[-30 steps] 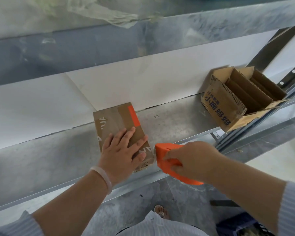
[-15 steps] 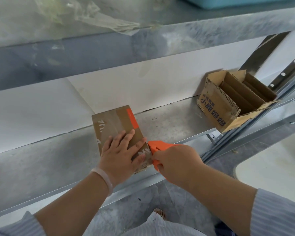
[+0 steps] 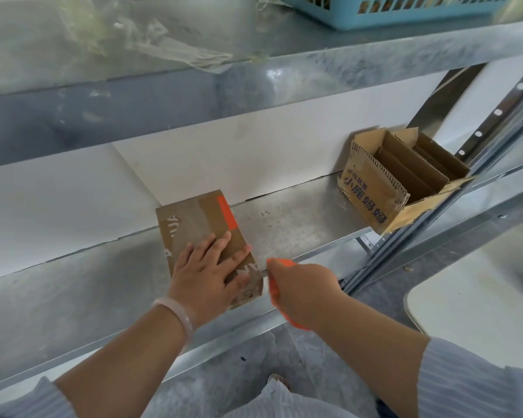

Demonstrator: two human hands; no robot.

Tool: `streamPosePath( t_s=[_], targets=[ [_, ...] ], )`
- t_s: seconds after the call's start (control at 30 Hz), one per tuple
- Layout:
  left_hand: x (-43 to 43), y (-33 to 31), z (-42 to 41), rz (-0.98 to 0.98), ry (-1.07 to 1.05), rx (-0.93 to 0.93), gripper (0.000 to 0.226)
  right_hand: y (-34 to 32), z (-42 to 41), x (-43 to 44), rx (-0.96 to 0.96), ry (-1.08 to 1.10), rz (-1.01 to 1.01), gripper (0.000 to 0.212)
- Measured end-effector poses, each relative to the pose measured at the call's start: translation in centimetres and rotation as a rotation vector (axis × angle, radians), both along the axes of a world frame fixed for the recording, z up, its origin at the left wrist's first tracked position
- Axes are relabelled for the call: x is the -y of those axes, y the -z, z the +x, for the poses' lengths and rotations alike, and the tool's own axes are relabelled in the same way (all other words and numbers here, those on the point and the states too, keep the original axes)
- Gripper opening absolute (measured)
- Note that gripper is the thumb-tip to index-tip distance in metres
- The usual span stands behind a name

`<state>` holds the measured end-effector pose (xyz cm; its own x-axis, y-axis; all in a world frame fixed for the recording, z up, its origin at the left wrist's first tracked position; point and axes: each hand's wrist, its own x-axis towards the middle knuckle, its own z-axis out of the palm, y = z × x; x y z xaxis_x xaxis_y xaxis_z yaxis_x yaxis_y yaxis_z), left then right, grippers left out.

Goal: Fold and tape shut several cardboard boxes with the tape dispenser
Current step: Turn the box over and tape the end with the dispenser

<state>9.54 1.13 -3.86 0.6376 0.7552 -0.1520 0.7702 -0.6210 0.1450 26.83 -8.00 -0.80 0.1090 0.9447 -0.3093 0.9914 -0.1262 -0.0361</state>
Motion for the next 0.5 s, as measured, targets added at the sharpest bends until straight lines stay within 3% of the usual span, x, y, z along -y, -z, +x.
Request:
streamPosePath(
  t_s=[0.13,0.33,0.43,0.5],
  targets=[
    [0.0,-0.1,0.0,0.005,-0.006,-0.007,0.067,-0.8,1.2,1.2,-0.103,0.046,0.041,0.02],
    [0.1,-0.1,-0.1,0.031,-0.002,0.023,0.068,-3.8,5.9,1.6,-0.062,0.132,0.158,0.041],
    [0.0,0.2,-0.1,0.074,0.006,0.03,0.061,-3.4,7.9,-0.3,-0.036,0.067,0.251,0.043],
    [0.0,0.5,-0.2,0.118,0.009,0.021,0.057,-2.4,9.3,-2.2,0.085,-0.097,0.306,0.047]
  ],
)
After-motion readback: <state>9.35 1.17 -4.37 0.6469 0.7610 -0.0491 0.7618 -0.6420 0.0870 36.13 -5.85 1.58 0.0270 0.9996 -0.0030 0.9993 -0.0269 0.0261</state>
